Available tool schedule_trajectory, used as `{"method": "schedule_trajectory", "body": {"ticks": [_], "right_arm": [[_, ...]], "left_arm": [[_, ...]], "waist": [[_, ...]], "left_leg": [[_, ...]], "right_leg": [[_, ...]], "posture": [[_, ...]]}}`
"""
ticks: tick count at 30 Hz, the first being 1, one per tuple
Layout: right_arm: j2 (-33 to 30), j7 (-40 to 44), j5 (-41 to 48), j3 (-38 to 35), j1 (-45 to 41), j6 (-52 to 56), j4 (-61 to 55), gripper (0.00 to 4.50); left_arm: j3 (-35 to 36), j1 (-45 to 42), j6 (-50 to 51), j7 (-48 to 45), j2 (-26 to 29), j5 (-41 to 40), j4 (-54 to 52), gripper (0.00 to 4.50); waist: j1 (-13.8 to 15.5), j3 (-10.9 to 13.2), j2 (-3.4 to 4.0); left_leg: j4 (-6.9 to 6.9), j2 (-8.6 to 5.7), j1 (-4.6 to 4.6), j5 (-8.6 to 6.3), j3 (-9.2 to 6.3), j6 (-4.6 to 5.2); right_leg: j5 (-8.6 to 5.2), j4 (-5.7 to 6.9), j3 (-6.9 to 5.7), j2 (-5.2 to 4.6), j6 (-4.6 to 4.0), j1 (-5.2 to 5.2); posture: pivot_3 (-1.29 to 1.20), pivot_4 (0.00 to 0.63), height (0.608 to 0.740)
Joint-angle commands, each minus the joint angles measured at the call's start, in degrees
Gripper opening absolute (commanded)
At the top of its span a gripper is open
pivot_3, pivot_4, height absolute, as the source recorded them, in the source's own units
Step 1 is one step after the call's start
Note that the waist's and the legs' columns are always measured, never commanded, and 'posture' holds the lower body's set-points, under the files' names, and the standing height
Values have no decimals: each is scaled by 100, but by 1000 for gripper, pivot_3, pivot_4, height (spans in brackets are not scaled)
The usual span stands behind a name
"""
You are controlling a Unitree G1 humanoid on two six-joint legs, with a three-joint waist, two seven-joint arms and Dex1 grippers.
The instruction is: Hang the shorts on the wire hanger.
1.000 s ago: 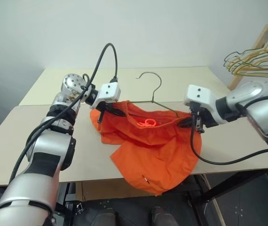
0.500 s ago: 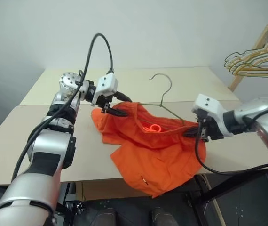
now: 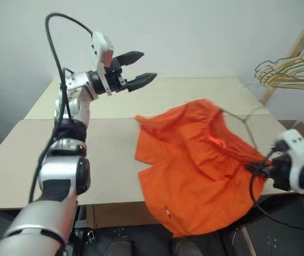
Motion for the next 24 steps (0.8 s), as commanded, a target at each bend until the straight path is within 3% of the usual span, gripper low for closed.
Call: {"method": "schedule_trajectory", "body": {"ticks": [1,8,12,18,24], "right_arm": [[210,-719,422,-1079,370,44,-346,52],[303,-2598,1563,-2042,357,44,358,52],[110,-4173,2059,-2149,-65,44,1119,52],[-248,-6198,3083,-2298,-1015,44,2441,52],[-539,-7890,3501,-2433,-1972,44,3665,52]], "left_arm": [[-47,388,913,642,-244,-575,-1679,4451],[-68,648,1595,1257,-530,-1117,-2652,4451],[-88,576,1769,1282,-516,-1338,-2641,4451],[-118,629,1928,1314,-464,-1517,-2701,4451],[-158,728,2099,1259,-389,-1715,-2913,4451]], "waist": [[-59,0,0],[-332,-15,24],[-472,-22,38],[-626,-25,42],[-719,-29,48]], "left_leg": [[-3,0,10,0,-1,0],[-37,-2,80,-4,0,1],[-43,-6,110,-15,4,-9],[-84,-15,121,-15,12,-7],[-116,-19,123,-17,27,-3]], "right_leg": [[-2,0,-1,0,1,9],[-15,-27,2,2,-3,78],[-45,-33,13,1,-33,102],[-48,-49,42,1,-28,104],[-29,-93,79,4,5,111]], "posture": [[-88,0,740],[-130,0,740],[-137,0,740],[-136,0,740],[-132,0,740]]}}
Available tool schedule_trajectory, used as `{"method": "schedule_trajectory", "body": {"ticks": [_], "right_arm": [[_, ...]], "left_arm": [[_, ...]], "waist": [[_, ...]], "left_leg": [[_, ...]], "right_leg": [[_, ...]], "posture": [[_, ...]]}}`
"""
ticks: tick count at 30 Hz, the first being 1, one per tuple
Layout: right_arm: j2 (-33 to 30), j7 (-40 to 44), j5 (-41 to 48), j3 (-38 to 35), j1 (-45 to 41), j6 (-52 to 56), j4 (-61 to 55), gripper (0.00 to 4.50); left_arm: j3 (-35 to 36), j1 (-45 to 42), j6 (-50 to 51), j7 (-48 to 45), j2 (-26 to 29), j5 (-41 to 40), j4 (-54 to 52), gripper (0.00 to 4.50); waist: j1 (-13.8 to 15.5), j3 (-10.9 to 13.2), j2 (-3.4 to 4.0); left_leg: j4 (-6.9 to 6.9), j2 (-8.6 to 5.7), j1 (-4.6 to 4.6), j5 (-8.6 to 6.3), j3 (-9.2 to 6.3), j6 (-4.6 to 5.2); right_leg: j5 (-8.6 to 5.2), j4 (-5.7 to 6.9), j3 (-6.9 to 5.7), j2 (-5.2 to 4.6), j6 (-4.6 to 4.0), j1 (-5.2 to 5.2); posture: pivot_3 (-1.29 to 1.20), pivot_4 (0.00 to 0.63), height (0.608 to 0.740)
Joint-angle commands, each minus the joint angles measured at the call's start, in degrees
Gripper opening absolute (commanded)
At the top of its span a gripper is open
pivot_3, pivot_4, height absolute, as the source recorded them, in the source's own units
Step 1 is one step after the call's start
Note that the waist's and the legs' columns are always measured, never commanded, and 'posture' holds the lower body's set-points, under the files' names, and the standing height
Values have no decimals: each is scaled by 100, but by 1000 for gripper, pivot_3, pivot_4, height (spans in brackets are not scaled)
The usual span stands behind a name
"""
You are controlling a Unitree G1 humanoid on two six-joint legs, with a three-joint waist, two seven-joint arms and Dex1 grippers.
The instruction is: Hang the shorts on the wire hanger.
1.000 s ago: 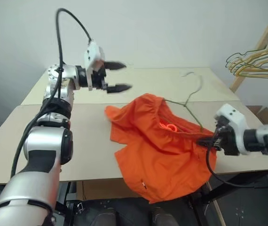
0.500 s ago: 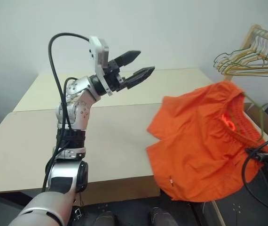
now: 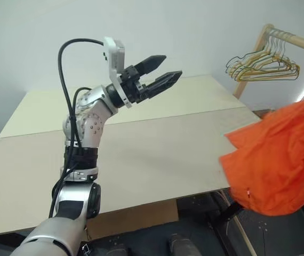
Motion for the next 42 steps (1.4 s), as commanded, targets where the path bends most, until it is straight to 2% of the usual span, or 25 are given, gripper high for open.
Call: {"method": "schedule_trajectory", "body": {"ticks": [1,9,16,19,28,42], "right_arm": [[-337,-813,179,-213,-485,44,438,52],[-644,-1540,-117,-388,-1208,44,1221,52],[-801,-1670,-798,-828,-1847,44,2047,52],[-815,-1579,-1363,-1029,-2024,44,2331,52],[-696,-994,-2587,-1178,-2342,44,2510,52],[-657,-154,-3507,-1051,-2462,44,2397,52]], "left_arm": [[-9,9,30,-24,75,-179,-260,4451],[-63,48,57,-36,160,-301,-369,4451],[-119,104,66,-21,181,-307,-452,4451],[-137,129,75,-2,191,-317,-505,4451],[-161,245,142,-55,296,-395,-692,4451],[-413,429,223,-1016,746,-691,-786,4451]], "waist": [[-16,-2,3],[-122,-4,6],[-148,-2,10],[-156,-2,10],[-180,-12,26],[-164,-12,26]], "left_leg": [[-1,-6,0,0,4,1],[0,-41,3,0,11,3],[-4,-74,16,-7,10,17],[-5,-86,33,-14,9,29],[-6,-94,32,-31,4,60],[-13,-94,29,-40,7,72]], "right_leg": [[-1,-1,14,0,6,0],[-19,-20,87,2,35,15],[-38,-28,149,0,56,43],[-49,-42,174,2,70,80],[-36,-102,215,2,101,87],[-41,-110,218,1,107,84]], "posture": [[-132,0,740],[-119,0,740],[-112,0,740],[-109,0,740],[-89,0,740],[-89,0,740]]}}
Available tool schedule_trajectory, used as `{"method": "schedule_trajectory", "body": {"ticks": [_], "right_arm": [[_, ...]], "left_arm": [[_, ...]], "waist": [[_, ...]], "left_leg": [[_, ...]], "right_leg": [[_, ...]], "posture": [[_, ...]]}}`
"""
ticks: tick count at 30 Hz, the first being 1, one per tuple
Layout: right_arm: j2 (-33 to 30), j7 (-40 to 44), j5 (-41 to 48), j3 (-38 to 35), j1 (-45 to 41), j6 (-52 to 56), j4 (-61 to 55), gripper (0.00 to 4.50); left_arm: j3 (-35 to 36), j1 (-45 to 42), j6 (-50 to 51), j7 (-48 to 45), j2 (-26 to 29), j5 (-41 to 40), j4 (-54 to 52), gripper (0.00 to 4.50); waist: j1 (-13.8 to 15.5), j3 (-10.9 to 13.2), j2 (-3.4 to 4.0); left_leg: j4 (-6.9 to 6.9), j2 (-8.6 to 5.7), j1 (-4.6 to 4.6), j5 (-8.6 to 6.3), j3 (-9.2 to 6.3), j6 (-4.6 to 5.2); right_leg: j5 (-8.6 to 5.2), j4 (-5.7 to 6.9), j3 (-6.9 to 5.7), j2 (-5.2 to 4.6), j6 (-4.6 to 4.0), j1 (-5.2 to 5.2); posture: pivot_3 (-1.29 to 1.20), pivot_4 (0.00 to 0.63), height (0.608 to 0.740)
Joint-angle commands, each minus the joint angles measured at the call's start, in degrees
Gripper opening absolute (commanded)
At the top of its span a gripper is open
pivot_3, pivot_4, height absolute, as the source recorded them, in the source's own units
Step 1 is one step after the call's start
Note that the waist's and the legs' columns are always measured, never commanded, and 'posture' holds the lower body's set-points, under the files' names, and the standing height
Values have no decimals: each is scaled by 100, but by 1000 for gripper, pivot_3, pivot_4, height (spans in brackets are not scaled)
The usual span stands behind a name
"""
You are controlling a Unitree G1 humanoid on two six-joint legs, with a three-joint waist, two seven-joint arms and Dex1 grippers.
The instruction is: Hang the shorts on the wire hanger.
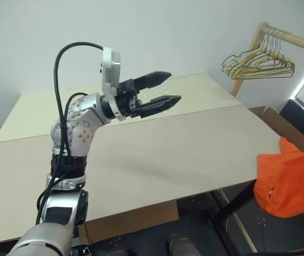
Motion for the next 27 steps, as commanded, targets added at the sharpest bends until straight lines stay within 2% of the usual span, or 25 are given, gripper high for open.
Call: {"method": "schedule_trajectory", "body": {"ticks": [1,5,11,17,18,22,27], "right_arm": [[-16,206,-209,55,-87,45,-137,52],[-1,376,-362,142,-60,45,-225,52],[80,558,-563,234,-76,45,-398,2013],[218,634,-891,449,-9,45,-840,4203],[246,637,-969,496,-3,45,-962,4443],[371,706,-1333,897,69,45,-1812,4443],[422,964,-1877,1873,777,-446,-3016,4443]], "left_arm": [[0,-47,-94,-132,62,-56,-114,4451],[-11,-58,-134,-149,44,-28,-89,4451],[-20,-96,-202,-173,34,-6,-12,4500],[-15,-97,-234,-189,45,4,9,4500],[-15,-100,-239,-188,46,8,17,4500],[-9,-116,-243,-189,52,10,44,4500],[-20,-146,-257,-201,42,18,82,4500]], "waist": [[0,0,0],[-1,0,0],[-4,0,2],[-4,0,12],[-4,1,17],[0,3,40],[9,1,47]], "left_leg": [[0,0,0,0,0,0],[0,0,0,0,0,0],[-1,0,0,0,2,0],[-1,0,1,0,2,0],[-1,0,1,0,2,0],[-1,-1,0,0,2,0],[-5,0,-1,0,2,0]], "right_leg": [[0,0,0,0,0,0],[0,0,0,0,0,0],[0,0,4,-1,0,-2],[0,2,5,-1,1,-2],[0,1,5,-1,1,-3],[-1,2,6,-1,2,-4],[-2,4,5,-1,3,-9]], "posture": [[-89,0,740],[-93,0,740],[-92,0,740],[-90,0,740],[-90,0,740],[-93,0,740],[-97,0,740]]}}
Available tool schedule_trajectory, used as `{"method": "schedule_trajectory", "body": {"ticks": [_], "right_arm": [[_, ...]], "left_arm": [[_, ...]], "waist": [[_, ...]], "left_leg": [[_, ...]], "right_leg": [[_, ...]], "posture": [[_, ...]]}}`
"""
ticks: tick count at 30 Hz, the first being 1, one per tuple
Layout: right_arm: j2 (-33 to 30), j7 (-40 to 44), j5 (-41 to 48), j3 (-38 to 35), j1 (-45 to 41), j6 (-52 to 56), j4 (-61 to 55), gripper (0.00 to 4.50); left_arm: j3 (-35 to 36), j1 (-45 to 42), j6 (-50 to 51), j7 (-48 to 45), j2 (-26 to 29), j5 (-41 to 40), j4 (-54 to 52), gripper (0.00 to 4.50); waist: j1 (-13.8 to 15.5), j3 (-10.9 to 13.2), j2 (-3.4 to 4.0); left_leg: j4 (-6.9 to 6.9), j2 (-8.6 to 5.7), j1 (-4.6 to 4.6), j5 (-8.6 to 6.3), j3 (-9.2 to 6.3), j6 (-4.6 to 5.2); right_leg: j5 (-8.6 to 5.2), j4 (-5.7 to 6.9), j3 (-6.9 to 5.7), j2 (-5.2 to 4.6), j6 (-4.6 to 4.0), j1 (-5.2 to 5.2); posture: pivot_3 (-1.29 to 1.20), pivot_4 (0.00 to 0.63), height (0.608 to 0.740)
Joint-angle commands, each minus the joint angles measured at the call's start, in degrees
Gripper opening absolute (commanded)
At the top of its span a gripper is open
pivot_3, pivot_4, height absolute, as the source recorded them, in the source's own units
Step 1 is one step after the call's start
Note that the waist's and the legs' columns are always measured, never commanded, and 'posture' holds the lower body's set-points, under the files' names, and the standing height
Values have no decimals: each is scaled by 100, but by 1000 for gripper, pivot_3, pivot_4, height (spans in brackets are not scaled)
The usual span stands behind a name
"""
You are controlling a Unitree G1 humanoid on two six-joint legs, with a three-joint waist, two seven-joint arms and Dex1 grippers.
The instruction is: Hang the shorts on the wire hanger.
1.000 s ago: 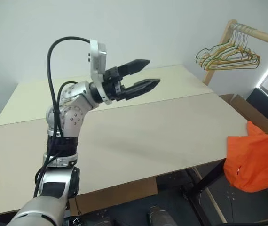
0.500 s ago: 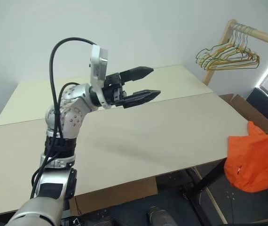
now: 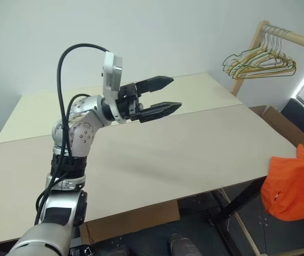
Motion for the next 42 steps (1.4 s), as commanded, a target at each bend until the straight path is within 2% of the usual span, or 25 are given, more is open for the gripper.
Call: {"method": "schedule_trajectory", "body": {"ticks": [1,4,6,9,10,14,17,19,21,24,28,31,35,42], "right_arm": [[-8,123,-423,621,286,-554,-877,4443],[78,81,-892,1092,654,-1231,-1486,4443],[57,-14,-1338,1530,1046,-1970,-1881,4443],[170,124,-1607,2040,1152,-3140,-2412,4443],[217,281,-1606,2212,1137,-3576,-2538,4443],[695,2038,-534,3077,1121,-4843,-3250,4443],[1052,2835,47,3368,1245,-4937,-3392,4443],[1034,3503,301,3719,1520,-4992,-3453,4443],[868,4208,449,4029,1875,-5195,-3575,4443],[747,5310,1038,4006,2297,-5474,-3657,4443],[599,6136,1428,4132,2477,-5517,-3530,4443],[550,6441,1379,4293,2563,-5733,-3478,4443],[641,6454,1255,4451,2412,-5842,-3239,4443],[659,6520,1183,4563,2433,-5959,-3181,4443]], "left_arm": [[50,-167,-150,-31,25,11,2,4500],[44,-198,-172,-51,18,22,41,4500],[40,-206,-220,-55,17,44,68,4500],[59,-183,-328,49,17,107,74,4500],[76,-153,-388,139,11,162,57,4500],[279,375,-854,692,140,595,-221,4500],[306,633,-824,669,399,628,-391,4500],[166,842,-982,710,657,981,-499,4500],[108,1008,-1003,788,859,1182,-618,4500],[199,1246,-916,908,1059,1212,-870,4500],[257,1665,-872,929,1338,1224,-1245,4500],[281,1899,-912,927,1512,1229,-1403,4500],[272,2015,-812,926,1640,1134,-1550,4500],[274,2110,-715,961,1720,1046,-1704,4500]], "waist": [[-3,-1,1],[-5,-1,2],[0,-1,2],[-12,-1,7],[-17,-1,8],[-49,-1,6],[-13,11,-16],[96,14,-21],[267,14,-23],[541,17,-27],[897,28,-53],[1105,34,-78],[1305,39,-95],[1466,35,-105]], "left_leg": [[0,0,0,0,1,0],[1,-1,2,0,4,0],[1,-1,3,0,4,0],[1,-1,3,0,4,0],[1,-1,4,0,6,0],[-1,3,19,0,3,0],[-6,9,27,0,-5,0],[-1,8,12,1,-15,0],[0,6,2,1,-16,1],[0,4,-11,-11,-13,18],[3,3,-26,-21,-12,26],[3,5,-27,-22,-12,24],[14,9,-35,-22,-4,23],[18,10,-44,-22,11,23]], "right_leg": [[0,0,3,-1,0,-1],[1,1,7,-2,2,0],[0,3,5,-2,1,-1],[0,4,6,-2,1,-3],[0,3,9,-2,2,-3],[8,6,8,3,15,8],[22,13,1,9,37,14],[25,14,-7,8,36,5],[25,6,-10,-1,36,1],[20,-3,-14,-12,39,-6],[29,-2,-21,-19,13,-23],[22,1,-39,-17,-3,-26],[11,6,-48,-16,-22,-38],[14,8,-51,-16,-47,-49]], "posture": [[-98,0,740],[-97,0,740],[-89,0,740],[-79,0,740],[-71,0,740],[-35,0,740],[8,0,740],[52,0,740],[97,0,740],[150,0,740],[193,0,740],[212,0,740],[226,0,740],[243,0,740]]}}
